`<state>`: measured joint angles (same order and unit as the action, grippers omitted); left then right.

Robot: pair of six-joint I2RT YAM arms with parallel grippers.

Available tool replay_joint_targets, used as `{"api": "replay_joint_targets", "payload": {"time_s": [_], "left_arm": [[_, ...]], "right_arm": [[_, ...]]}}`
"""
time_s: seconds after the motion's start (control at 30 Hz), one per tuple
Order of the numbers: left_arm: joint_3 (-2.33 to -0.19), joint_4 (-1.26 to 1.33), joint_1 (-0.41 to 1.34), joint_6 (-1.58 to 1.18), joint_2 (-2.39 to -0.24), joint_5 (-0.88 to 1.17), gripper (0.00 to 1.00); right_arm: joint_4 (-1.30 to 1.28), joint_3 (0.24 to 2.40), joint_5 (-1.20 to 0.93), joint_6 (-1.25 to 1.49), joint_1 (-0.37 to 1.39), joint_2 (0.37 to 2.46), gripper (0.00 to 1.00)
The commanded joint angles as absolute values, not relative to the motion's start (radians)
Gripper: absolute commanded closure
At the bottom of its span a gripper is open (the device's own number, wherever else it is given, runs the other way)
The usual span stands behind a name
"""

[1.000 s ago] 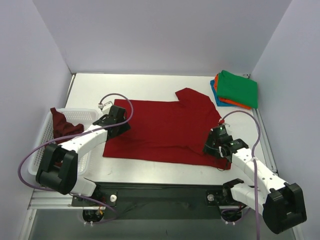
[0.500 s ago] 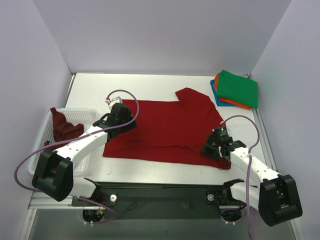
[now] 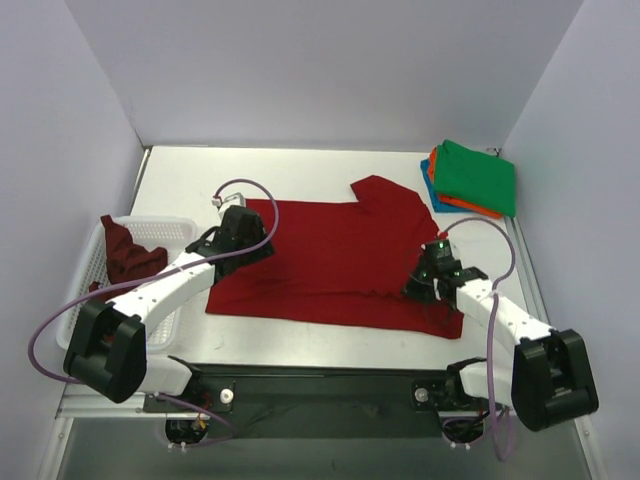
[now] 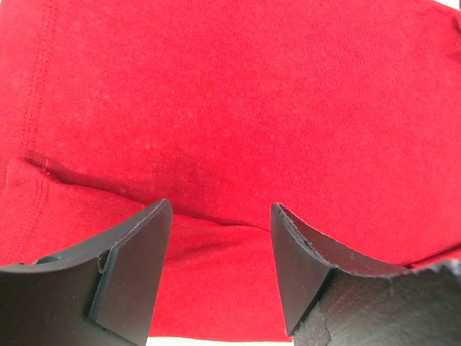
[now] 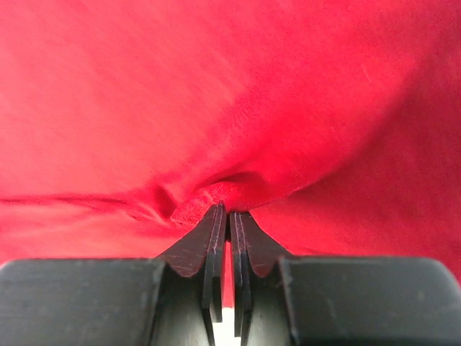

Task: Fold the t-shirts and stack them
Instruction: Fold the flattened tshirt in 1/3 of the way

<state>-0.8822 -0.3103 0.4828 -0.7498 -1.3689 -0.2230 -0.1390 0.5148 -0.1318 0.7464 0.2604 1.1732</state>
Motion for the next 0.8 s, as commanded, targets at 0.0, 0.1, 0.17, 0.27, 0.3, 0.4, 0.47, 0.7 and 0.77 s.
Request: {"api": "replay_joint_targets", "payload": {"time_s": [0.0, 0.1, 0.17, 0.27, 0.3, 0.4, 0.47, 0.7, 0.77], "left_arm": [[-0.907, -0.272, 0.485, -0.735, -1.345, -0.207, 0.33], [-0.911, -0.275, 0.486, -0.73, -1.354, -0.199, 0.33], [-0.916, -0.276, 0.485, -0.729, -1.358, -0.193, 0.33], [-0.916, -0.273, 0.485, -0.726, -1.361, -0.186, 0.33], [-0.917, -0.273, 0.486, -0.724, -1.364, -0.183, 0.33], [-0.917, -0.275, 0.485, -0.719, -1.37, -0.179, 0.33], [-0.914, -0.276, 0.486, -0.718, -1.37, -0.179, 0.33], [-0.896, -0.275, 0.485, -0.718, -1.364, -0.173, 0.33], [-0.882, -0.273, 0.485, -0.723, -1.361, -0.173, 0.32]], "right_arm": [[-0.144, 0.63, -0.123, 0.698, 0.255, 1.256, 0.98], [-0.143, 0.707, -0.126, 0.667, 0.255, 1.342, 0.99], [-0.141, 0.747, -0.133, 0.65, 0.259, 1.39, 0.99], [-0.143, 0.816, -0.129, 0.617, 0.276, 1.475, 1.0], [-0.144, 0.833, -0.123, 0.608, 0.281, 1.512, 1.0], [-0.153, 0.888, -0.094, 0.575, 0.301, 1.577, 1.0], [-0.156, 0.922, -0.083, 0.555, 0.311, 1.606, 1.0], [-0.179, 0.988, -0.025, 0.502, 0.331, 1.648, 0.58], [-0.192, 0.996, -0.025, 0.5, 0.321, 1.603, 0.49]]}}
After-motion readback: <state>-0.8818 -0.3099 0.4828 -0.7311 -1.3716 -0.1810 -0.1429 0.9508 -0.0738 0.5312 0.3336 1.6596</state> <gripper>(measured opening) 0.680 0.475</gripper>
